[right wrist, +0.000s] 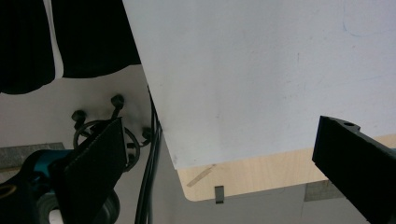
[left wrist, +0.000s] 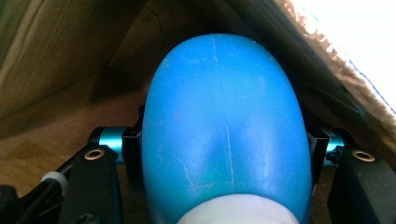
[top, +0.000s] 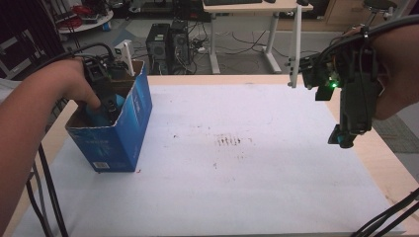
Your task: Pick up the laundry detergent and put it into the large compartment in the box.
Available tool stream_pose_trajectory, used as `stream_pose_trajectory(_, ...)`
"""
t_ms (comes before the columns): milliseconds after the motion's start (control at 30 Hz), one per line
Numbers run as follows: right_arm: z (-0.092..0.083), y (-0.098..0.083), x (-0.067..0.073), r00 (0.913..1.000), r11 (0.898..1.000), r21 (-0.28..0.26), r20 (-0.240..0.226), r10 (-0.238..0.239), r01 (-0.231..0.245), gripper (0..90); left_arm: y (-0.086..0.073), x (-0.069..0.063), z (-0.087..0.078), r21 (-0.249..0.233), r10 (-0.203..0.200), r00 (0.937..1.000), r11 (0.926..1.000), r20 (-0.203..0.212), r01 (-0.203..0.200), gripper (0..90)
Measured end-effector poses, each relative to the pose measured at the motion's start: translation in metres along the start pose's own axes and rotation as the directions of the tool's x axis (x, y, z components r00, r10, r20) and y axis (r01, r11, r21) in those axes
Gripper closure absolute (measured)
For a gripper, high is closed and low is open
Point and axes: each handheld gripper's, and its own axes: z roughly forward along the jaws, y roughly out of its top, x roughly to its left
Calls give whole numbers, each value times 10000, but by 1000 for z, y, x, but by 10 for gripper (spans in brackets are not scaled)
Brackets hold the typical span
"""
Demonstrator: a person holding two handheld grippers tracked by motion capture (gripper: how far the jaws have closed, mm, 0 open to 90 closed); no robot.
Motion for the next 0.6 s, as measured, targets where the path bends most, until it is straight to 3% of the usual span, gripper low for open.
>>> stream_pose_trajectory(400, -1, 2, 0, 10000, 10000, 30, 6, -30, 30, 24, -2, 4, -2, -73, -155, 9992, 9998, 365, 158, 360)
stream_pose_trajectory(600, -2, 1, 1, 10000, 10000, 37, 16, 44, -44, 24, -4, 4, -9, -32, -211, 9994, 9998, 266, 212, 313)
